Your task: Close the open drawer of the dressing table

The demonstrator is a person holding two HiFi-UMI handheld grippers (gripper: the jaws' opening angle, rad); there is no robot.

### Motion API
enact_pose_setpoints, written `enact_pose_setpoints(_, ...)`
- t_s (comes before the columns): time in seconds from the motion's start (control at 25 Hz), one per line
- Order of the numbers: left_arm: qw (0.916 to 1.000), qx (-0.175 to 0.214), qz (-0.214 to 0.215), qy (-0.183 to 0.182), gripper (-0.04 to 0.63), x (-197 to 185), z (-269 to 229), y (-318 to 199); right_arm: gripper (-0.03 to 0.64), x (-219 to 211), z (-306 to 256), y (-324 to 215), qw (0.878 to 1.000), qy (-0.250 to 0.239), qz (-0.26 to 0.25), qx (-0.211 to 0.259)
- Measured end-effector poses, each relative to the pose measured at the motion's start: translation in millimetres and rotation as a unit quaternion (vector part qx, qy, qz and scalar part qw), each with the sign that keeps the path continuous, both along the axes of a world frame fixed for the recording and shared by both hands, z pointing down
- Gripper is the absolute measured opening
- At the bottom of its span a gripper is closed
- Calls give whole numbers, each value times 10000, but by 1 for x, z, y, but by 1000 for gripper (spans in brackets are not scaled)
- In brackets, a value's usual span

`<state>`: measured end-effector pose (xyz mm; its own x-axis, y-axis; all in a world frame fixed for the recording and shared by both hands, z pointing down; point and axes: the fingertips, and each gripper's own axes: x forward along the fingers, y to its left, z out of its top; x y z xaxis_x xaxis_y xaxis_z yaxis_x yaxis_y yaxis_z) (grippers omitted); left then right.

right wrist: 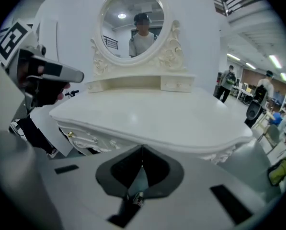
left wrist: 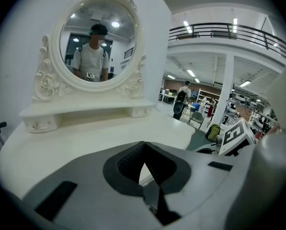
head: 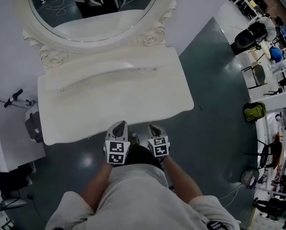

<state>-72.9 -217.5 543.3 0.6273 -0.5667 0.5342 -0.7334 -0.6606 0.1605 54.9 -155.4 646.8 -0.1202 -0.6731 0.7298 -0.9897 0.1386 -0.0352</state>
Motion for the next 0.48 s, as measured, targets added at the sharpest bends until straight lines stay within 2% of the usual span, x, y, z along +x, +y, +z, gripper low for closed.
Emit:
enact_pose_setpoints(0.16,10000,-19,57,67,8,-1,-3,12,15,-16,-28,1,9990,17,-207,392)
enact_pose_setpoints(0.48,9995,158,96,269,8,9,-16,15,15,-26,-89,-4,9934,-41,-270,1117)
